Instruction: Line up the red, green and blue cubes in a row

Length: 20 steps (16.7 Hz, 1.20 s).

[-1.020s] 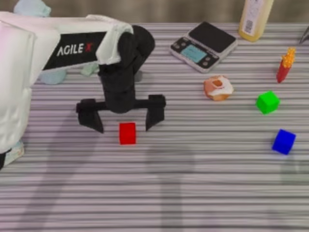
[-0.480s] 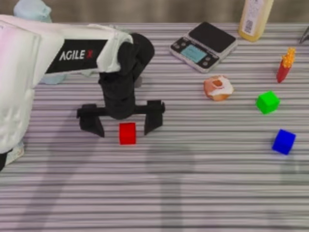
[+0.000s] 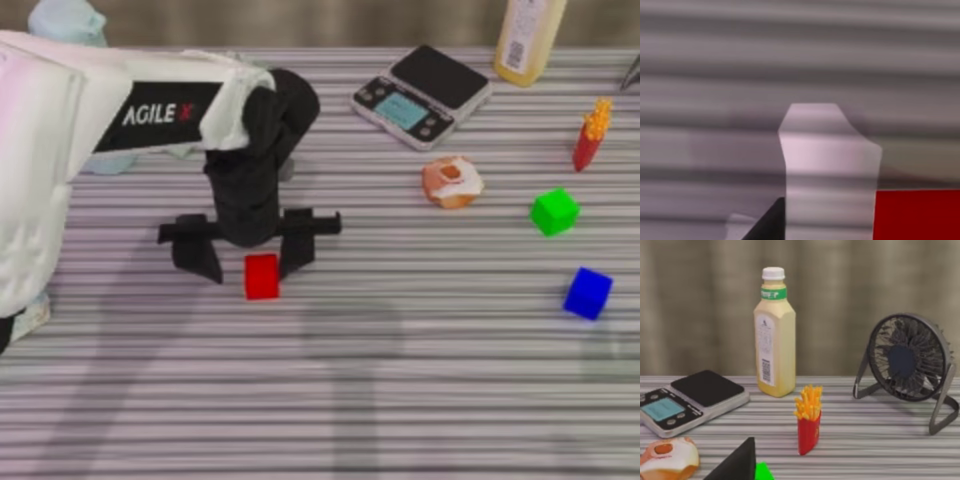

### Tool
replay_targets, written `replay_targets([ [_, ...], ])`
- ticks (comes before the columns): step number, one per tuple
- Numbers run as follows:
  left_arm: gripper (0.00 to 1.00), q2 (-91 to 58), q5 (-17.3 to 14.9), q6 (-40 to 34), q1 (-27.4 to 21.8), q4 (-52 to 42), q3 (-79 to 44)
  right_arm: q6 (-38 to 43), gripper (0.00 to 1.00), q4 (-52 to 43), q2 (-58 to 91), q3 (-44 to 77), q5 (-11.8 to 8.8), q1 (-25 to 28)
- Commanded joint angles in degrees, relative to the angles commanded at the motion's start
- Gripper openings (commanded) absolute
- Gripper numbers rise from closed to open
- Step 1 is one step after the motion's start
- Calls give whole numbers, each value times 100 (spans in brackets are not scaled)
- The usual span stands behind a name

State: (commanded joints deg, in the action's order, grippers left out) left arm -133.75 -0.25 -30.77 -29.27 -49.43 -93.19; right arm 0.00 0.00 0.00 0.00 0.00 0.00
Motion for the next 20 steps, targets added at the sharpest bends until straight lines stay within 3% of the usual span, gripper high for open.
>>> replay_targets([
  [3,2,0,0,0,0,0,0,0,100,0,0,0,0,0],
  [4,0,0,0,0,0,0,0,0,100,0,0,0,0,0],
  [14,0,274,96,80,20,-225,-121,0,100,0,0,0,0,0],
  [20,0,669,101,63,114,-1348,-804,0,100,0,0,0,0,0],
])
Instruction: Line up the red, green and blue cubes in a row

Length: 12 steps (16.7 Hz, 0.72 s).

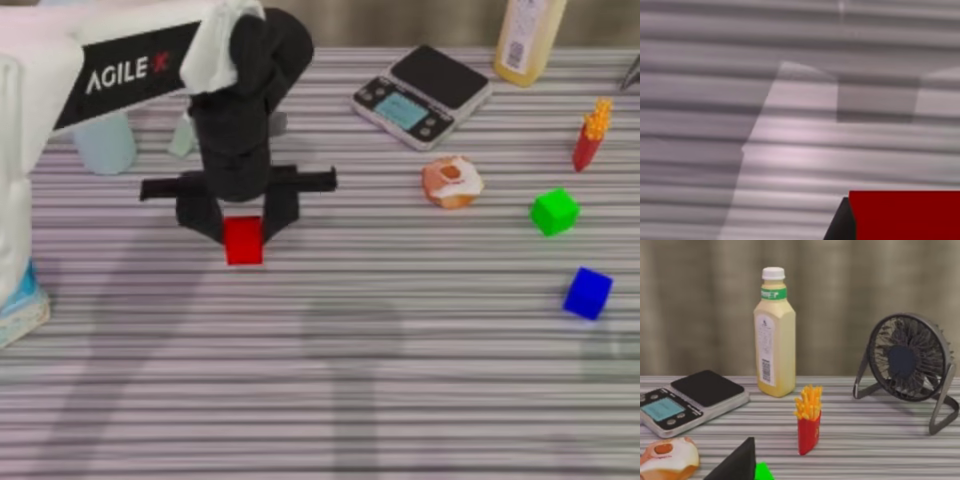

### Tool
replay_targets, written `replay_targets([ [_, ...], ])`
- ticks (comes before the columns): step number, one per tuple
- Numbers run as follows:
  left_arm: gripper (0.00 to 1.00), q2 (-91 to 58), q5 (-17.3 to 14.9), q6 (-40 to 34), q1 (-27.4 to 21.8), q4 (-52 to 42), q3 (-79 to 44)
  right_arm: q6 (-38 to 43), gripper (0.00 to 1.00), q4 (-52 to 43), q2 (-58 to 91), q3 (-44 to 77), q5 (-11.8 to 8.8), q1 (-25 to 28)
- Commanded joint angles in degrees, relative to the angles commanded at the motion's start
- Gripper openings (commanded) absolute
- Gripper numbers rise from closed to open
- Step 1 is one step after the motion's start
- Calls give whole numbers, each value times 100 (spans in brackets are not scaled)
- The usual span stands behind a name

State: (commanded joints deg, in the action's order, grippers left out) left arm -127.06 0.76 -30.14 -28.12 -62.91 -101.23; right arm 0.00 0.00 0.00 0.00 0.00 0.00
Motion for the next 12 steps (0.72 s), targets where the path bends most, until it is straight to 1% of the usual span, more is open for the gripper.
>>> replay_targets([
  [4,0,62,-2,3,12,-106,-76,0,100,0,0,0,0,0],
  [7,0,129,3,-23,-67,-70,24,0,100,0,0,0,0,0],
  [9,0,428,10,-155,-220,5,354,0,100,0,0,0,0,0],
  [12,0,1091,22,-472,-572,156,1210,0,100,0,0,0,0,0],
])
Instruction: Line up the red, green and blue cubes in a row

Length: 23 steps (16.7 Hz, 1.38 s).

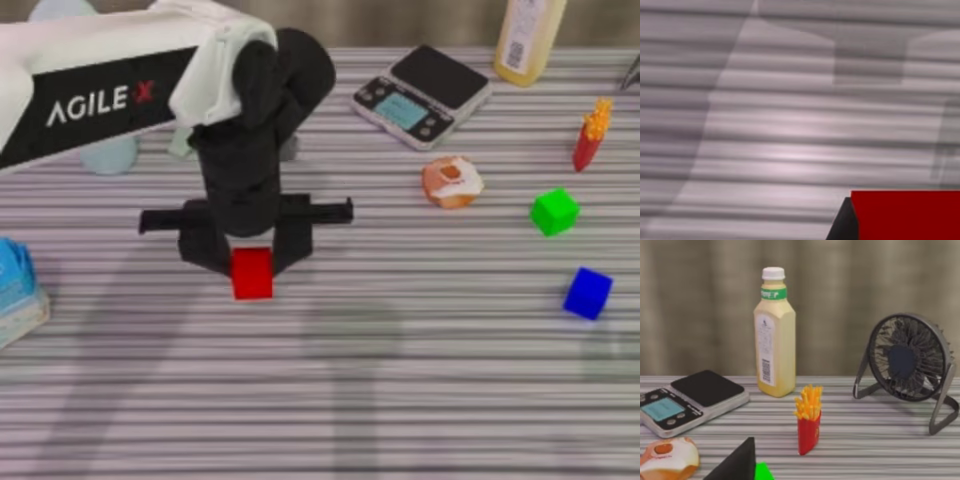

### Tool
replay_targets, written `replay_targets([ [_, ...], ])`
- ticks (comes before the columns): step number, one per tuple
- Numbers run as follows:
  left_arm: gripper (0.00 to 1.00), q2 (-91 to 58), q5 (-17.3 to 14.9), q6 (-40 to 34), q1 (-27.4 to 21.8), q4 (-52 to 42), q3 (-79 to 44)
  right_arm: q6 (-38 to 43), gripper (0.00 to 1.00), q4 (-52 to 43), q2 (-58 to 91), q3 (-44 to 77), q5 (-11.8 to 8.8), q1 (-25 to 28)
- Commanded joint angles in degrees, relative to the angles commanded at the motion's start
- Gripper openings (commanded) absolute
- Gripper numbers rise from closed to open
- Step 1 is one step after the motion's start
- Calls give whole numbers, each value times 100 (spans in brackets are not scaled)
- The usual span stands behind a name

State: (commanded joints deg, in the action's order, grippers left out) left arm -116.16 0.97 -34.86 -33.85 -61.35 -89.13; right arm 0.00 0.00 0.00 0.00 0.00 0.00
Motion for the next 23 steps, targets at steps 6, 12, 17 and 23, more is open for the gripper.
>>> replay_targets([
  [6,0,1289,3,-620,-720,287,1633,0,100,0,0,0,0,0],
  [12,0,1374,5,-663,-765,321,1748,0,100,0,0,0,0,0],
  [17,0,1084,14,-676,-778,1157,2265,0,100,0,0,0,0,0],
  [23,0,807,2,-686,-806,1884,2718,0,100,0,0,0,0,0],
])
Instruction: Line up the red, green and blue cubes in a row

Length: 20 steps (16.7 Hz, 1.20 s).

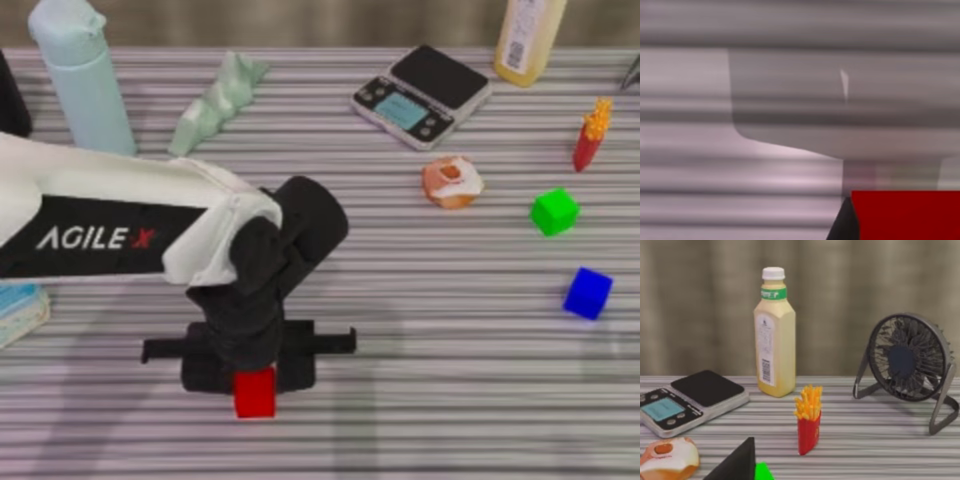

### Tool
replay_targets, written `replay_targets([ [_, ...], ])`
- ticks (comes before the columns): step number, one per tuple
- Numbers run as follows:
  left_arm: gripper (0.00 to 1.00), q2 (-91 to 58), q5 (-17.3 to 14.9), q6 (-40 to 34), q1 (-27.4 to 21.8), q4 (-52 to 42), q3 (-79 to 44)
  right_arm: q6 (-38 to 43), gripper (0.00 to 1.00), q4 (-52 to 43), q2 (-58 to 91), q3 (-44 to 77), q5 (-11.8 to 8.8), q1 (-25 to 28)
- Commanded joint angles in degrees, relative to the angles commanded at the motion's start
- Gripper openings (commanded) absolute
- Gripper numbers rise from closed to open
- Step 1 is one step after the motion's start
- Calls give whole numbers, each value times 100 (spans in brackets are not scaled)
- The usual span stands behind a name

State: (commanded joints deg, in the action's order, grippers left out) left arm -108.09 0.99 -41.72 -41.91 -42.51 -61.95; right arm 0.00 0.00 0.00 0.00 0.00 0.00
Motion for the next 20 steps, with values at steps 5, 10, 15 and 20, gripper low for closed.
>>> replay_targets([
  [5,23,0,0,0,0,0,0,0,100,0,0,0,0,0],
  [10,60,0,0,0,0,0,0,0,100,0,0,0,0,0],
  [15,98,0,0,0,0,0,0,0,100,0,0,0,0,0],
  [20,100,0,0,0,0,0,0,0,100,0,0,0,0,0],
])
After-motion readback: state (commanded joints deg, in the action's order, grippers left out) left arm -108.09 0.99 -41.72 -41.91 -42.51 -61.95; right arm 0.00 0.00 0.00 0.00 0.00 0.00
